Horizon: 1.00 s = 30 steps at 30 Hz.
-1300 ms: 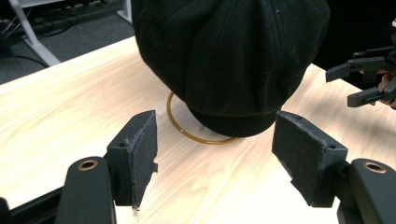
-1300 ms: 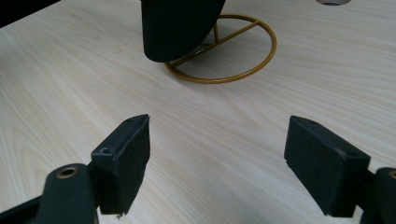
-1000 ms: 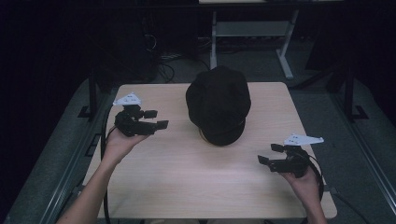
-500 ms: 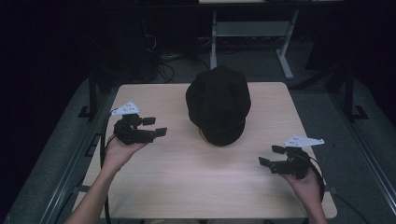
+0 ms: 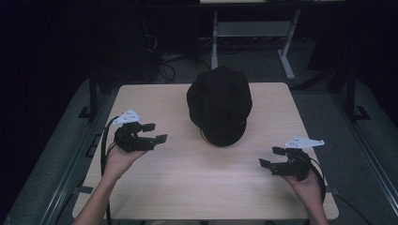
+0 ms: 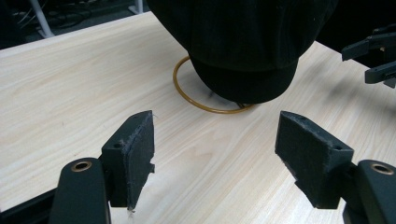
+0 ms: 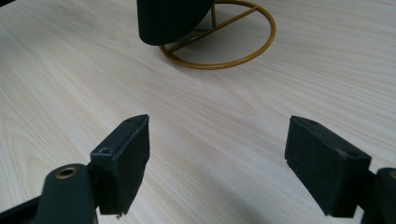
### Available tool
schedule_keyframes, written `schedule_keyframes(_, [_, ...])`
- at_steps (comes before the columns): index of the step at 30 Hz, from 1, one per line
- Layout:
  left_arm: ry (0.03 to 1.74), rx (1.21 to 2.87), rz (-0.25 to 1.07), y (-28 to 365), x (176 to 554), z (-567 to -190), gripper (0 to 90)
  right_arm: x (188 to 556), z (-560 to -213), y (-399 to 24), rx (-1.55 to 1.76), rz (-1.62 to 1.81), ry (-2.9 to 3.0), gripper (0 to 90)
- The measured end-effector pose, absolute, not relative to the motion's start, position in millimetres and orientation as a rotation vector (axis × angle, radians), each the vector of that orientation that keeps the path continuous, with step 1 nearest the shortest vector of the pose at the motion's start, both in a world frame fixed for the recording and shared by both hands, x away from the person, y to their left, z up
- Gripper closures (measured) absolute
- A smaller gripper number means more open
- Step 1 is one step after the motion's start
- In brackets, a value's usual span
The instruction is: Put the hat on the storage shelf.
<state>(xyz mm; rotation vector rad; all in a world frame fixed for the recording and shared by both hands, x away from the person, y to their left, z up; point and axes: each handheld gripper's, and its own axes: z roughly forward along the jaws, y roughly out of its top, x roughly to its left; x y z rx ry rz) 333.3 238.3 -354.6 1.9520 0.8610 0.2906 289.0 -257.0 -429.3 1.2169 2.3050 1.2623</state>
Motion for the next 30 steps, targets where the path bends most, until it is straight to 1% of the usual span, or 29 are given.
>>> schedule_keyframes(18, [0.875, 1.947, 0.325, 243.1, 314.3, -374.2, 27.5, 287.7, -431.0, -253.4, 1.2, 1.246, 2.323, 21.7])
schedule_keyframes(30, [0.899, 1.93, 0.307, 246.9, 301.1, -392.4, 27.2, 285.5, -432.5, -250.5, 1.198, 1.227, 2.335, 21.7])
